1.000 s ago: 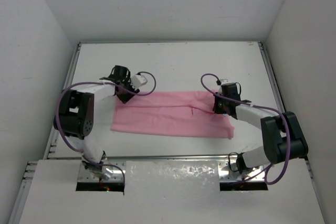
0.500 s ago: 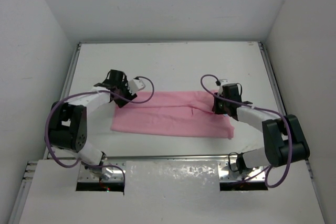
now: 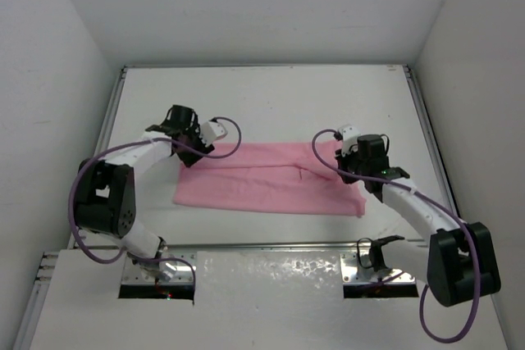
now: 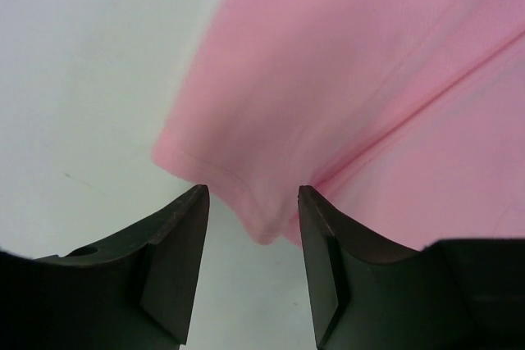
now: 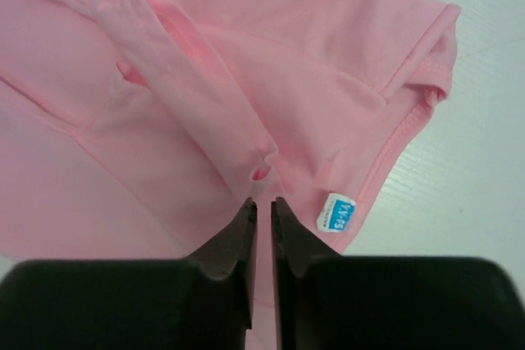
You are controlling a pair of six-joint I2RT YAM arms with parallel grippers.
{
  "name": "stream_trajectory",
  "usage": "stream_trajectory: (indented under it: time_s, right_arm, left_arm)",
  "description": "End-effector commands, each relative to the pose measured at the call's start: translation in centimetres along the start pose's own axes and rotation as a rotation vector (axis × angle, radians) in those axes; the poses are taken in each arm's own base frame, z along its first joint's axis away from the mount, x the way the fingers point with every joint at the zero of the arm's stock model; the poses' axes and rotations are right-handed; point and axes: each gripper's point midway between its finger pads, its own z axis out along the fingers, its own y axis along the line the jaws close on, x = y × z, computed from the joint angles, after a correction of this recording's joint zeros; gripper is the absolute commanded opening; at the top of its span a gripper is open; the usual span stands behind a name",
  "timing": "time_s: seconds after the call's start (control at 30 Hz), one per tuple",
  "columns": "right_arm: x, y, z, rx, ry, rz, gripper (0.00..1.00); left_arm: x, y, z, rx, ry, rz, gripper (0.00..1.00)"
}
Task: Fold and stack the t-shirts
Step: Fold the other side of the tshirt into a rectangle
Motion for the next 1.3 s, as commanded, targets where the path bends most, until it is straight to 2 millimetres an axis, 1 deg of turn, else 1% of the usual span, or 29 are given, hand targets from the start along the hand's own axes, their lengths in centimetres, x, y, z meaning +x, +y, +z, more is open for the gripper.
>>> stream_trajectory:
  time_s: [0.0,0.03,0.07,0.1,0.13,0.17,0.2,0.23,0.27,0.3,0.33,0.4,0.47,0.5,0.57,0.6,0.67,0.7,0.73,0.8,0.83,0.87,0.9,0.93,1.0,1.03,1.07,1.13,1.27]
  right_arm:
    - [-6.0,0.0,-0.4,-0.021,-0.142,-0.002,0.07]
    - [-7.6,0.4,0.0,-0.041,-0.183,0.033,0.00]
    - [-7.1,1.2,1.6,-0.082,-0.137,0.082,0.00]
    - [-7.3,1.6,2.5,-0.093,-0.116,0.098,0.00]
    - [-8.9,2.1,3.1,-0.109,-0.118,0.103,0.00]
    - [-9.0,2.3,4.0,-0.108,-0.091,0.129,0.00]
    - [-9.2,2.8,5.7,-0.117,-0.053,0.132,0.00]
    - [-9.1,3.1,6.6,-0.117,-0.034,0.139,0.00]
    - [-9.1,3.2,7.4,-0.111,-0.022,0.149,0.00]
    - [-9.1,3.4,8.7,-0.115,0.000,0.152,0.00]
    - [-9.3,3.9,9.2,-0.124,0.003,0.148,0.00]
    - [-9.4,4.6,10.6,-0.140,0.024,0.152,0.00]
    - [-9.0,5.1,11.2,-0.147,0.047,0.142,0.00]
    - [-8.5,5.3,11.5,-0.150,0.068,0.139,0.00]
    - [-7.9,5.3,11.6,-0.152,0.084,0.142,0.00]
    - [-7.0,5.4,11.6,-0.152,0.102,0.145,0.00]
    - [-6.8,5.9,11.4,-0.174,0.091,0.150,0.00]
    - [-6.2,6.5,11.2,-0.205,0.101,0.150,0.00]
    - [-6.5,6.9,10.8,-0.219,0.092,0.146,0.00]
    - [-5.8,7.6,10.1,-0.232,0.099,0.139,0.00]
    - [-6.8,7.7,9.5,-0.233,0.055,0.140,0.00]
    - [-5.9,8.1,9.0,-0.237,0.061,0.144,0.00]
    - [-6.0,8.3,8.8,-0.240,0.042,0.158,0.00]
    - [-5.3,8.5,8.2,-0.242,0.042,0.163,0.00]
    - [-4.7,9.3,7.7,-0.257,0.045,0.167,0.00]
    - [-4.0,9.8,7.5,-0.262,0.058,0.160,0.00]
    - [-3.7,10.0,7.4,-0.260,0.063,0.156,0.00]
    - [-3.9,9.9,7.1,-0.223,0.044,0.150,0.00]
    - [-5.9,10.0,6.5,-0.216,-0.020,0.162,0.00]
  left_arm:
    - [-5.0,2.2,-3.3,-0.023,-0.158,-0.063,0.46]
    - [-5.5,2.5,-3.4,-0.024,-0.172,-0.091,0.46]
    - [-5.8,2.9,-3.4,-0.037,-0.178,-0.147,0.46]
    - [-6.3,3.9,-3.3,-0.070,-0.187,-0.165,0.46]
    - [-5.8,4.6,-2.5,-0.094,-0.147,-0.186,0.46]
    - [-5.5,4.9,-2.1,-0.105,-0.122,-0.206,0.45]
    - [-4.6,5.5,-1.3,-0.129,-0.067,-0.218,0.44]
    - [-4.1,5.7,-0.8,-0.146,-0.043,-0.226,0.43]
    - [-3.8,5.8,-0.5,-0.151,-0.032,-0.232,0.43]
    - [-3.5,5.6,0.1,-0.151,-0.029,-0.229,0.43]
    - [-2.9,6.0,0.2,-0.180,-0.004,-0.229,0.43]
    - [-2.6,5.9,0.6,-0.181,0.005,-0.236,0.42]
    - [-2.4,5.7,0.9,-0.174,0.012,-0.248,0.42]
    - [-2.2,5.4,1.3,-0.163,0.021,-0.249,0.42]
    - [-1.7,4.9,1.6,-0.156,0.034,-0.251,0.42]
    - [-1.4,4.8,1.8,-0.154,0.041,-0.251,0.42]
    - [-1.0,4.5,2.1,-0.151,0.050,-0.252,0.42]
    - [-0.9,4.4,2.2,-0.147,0.055,-0.253,0.42]
    - [-0.8,4.3,2.2,-0.148,0.056,-0.257,0.42]
    - [-0.8,4.4,2.2,-0.152,0.057,-0.258,0.42]
    - [-0.7,4.5,2.2,-0.157,0.059,-0.256,0.42]
    - [-0.7,4.5,2.1,-0.157,0.061,-0.255,0.42]
    - [-0.6,4.5,2.2,-0.158,0.064,-0.251,0.42]
    - [-0.6,4.6,2.2,-0.161,0.065,-0.250,0.42]
    - [-0.5,4.8,2.2,-0.168,0.067,-0.252,0.42]
    - [-0.5,4.8,2.2,-0.165,0.070,-0.252,0.42]
    - [-0.5,4.9,2.3,-0.169,0.069,-0.256,0.42]
    - [-0.5,5.0,2.3,-0.170,0.070,-0.256,0.42]
    - [-0.4,4.9,2.5,-0.162,0.080,-0.255,0.42]
